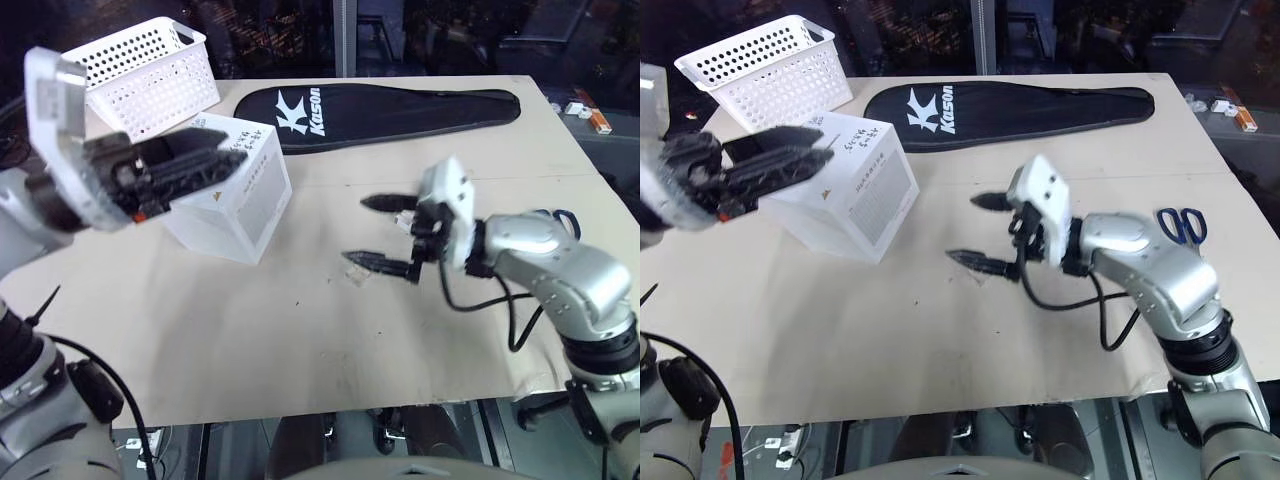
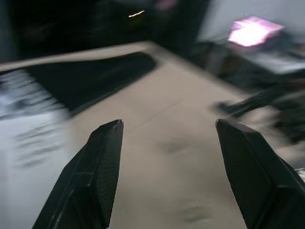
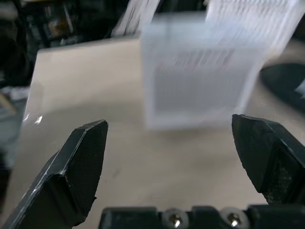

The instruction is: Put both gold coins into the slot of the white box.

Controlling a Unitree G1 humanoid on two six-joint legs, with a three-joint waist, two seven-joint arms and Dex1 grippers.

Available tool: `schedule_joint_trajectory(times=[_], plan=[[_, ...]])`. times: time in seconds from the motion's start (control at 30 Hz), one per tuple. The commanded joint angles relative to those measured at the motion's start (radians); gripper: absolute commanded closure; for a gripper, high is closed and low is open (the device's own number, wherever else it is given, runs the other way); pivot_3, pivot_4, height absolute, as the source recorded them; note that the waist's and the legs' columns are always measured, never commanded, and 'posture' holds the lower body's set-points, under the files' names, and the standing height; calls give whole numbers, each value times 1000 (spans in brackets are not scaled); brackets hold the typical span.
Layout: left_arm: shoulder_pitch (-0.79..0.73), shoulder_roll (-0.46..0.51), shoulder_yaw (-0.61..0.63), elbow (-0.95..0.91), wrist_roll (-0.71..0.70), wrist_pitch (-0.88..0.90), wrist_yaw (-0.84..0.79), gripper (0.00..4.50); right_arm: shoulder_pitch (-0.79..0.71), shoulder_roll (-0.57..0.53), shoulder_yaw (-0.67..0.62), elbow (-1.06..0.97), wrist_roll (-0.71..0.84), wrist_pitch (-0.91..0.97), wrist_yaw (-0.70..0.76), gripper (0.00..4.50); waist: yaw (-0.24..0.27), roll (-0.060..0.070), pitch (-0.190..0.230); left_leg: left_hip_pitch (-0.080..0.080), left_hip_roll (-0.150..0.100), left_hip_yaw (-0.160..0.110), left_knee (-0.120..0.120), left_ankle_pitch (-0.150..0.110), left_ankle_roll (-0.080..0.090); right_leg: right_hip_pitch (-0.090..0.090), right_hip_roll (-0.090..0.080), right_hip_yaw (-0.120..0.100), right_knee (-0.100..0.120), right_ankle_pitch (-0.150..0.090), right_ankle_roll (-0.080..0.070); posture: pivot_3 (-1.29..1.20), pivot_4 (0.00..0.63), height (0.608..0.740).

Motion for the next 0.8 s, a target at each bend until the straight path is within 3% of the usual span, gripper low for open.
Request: schedule_joint_trajectory(times=[0.03, 0.23, 0.3, 0.33, 0.53, 0.63, 0.73, 0.8], plan=[[196, 33, -4, -194, -3, -103, -84, 50, 37, 24, 44, -27, -47, 5, -40, 0, 2, 0, 0, 1, 0, 0, 0, 0, 0, 1, 0, 1, 0, 0, 0, 0, 150, 738], [469, 17, -14, -287, 125, -308, -166, 50, 67, 84, 88, 37, -100, 47, -97, 0, 5, 0, -1, 2, 0, -2, 0, -1, -2, 2, 0, -2, 0, 0, 0, 0, 150, 738], [540, 9, -31, -280, 182, -378, -185, 0, 61, 84, 104, 67, -130, 48, -102, 533, 6, 0, -1, 2, 0, -2, 0, -2, -5, 2, 0, -3, 0, 1, -1, 0, 150, 738], [562, 4, -37, -276, 200, -402, -187, 0, 57, 83, 112, 80, -147, 48, -106, 769, 6, 1, -1, 2, 0, -2, 0, -2, -5, 1, 0, -3, 0, 1, -1, 0, 150, 738], [642, 4, -64, -264, 250, -510, -202, 0, 49, 94, 108, 116, -176, 69, -101, 769, 7, 1, -2, -1, 0, -3, 0, -2, -4, 0, 0, -5, -1, 1, -2, 0, 150, 738], [653, 9, -76, -257, 253, -539, -198, 0, 43, 104, 106, 130, -189, 82, -106, 1671, 6, 1, -2, -1, 0, -3, -1, -2, -4, 0, 0, -5, -2, 0, -1, 0, 150, 738], [652, 13, -93, -256, 256, -559, -188, 0, 42, 112, 102, 138, -198, 92, -105, 1671, 6, 1, -2, -2, 0, -3, -1, -2, -3, -1, 0, -5, -2, 0, -1, 0, 150, 738], [653, 18, -97, -253, 255, -568, -186, 0, 40, 116, 100, 137, -199, 99, -105, 2519, 6, 1, -2, -2, 0, -3, -1, -2, -3, -1, 0, -5, -2, 0, -1, 0, 150, 738]])
